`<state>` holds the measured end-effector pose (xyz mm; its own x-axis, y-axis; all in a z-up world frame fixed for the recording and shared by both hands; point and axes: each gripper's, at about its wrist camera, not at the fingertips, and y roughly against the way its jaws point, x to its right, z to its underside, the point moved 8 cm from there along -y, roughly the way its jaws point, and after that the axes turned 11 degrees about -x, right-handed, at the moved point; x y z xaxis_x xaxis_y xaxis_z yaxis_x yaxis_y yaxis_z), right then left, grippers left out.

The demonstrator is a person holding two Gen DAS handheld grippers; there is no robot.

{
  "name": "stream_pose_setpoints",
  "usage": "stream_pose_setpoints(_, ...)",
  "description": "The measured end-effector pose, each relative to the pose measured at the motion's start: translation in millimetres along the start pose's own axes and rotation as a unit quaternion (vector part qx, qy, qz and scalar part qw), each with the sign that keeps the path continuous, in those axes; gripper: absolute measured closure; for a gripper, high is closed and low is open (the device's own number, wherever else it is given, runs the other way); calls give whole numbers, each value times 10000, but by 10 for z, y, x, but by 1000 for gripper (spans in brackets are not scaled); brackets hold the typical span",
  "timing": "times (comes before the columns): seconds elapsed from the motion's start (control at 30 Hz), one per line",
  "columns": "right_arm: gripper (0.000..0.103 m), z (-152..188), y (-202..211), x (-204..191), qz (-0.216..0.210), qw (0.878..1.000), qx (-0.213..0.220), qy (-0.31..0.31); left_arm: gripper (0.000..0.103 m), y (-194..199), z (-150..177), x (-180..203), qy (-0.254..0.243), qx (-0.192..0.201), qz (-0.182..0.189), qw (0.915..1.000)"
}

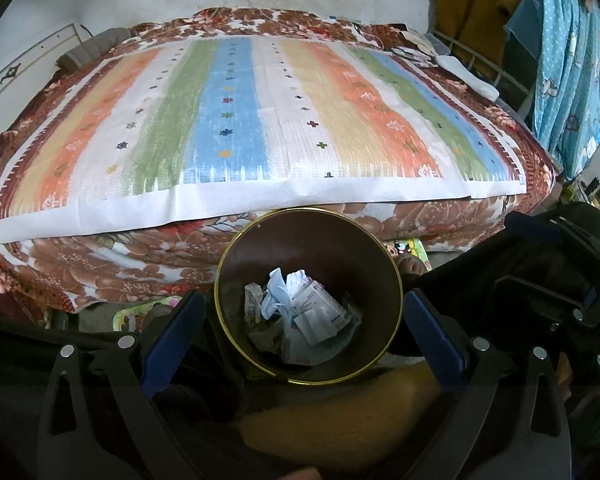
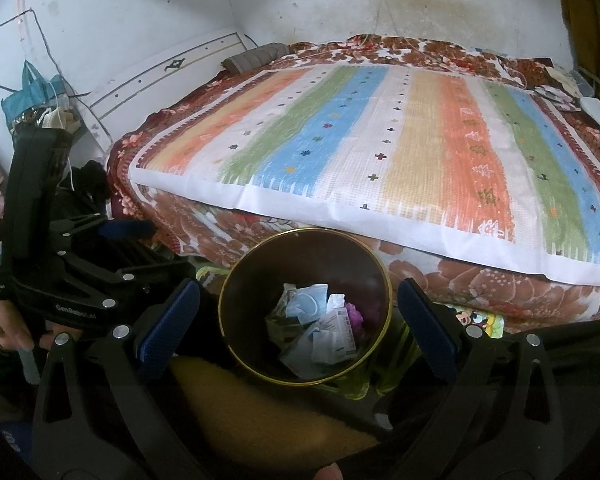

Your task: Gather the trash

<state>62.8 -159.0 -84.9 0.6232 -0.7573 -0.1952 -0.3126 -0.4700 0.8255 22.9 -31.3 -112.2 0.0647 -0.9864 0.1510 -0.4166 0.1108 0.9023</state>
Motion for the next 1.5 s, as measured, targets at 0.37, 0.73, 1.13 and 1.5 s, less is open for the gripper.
stream_pose_setpoints(0.37, 9, -9, -4, 6, -15, 10000, -5, -8, 6, -19, -11, -5, 16, -23, 20, 10000)
stream_pose_setpoints(0.73, 9, -10, -23, -12, -39, 10000, -11, -28, 6, -24, -6, -4, 17, -28, 26, 10000)
stream_pose_setpoints(1.13, 9, -29, -37, 23, -55, 10000, -29, -38, 6, -28, -3, -7, 25, -42, 40, 10000)
stream_pose_setpoints(1.5, 9, 45, -57, -141, -195, 9997, -75, -137, 6, -39, 48, 5, 53, -91, 106, 9999)
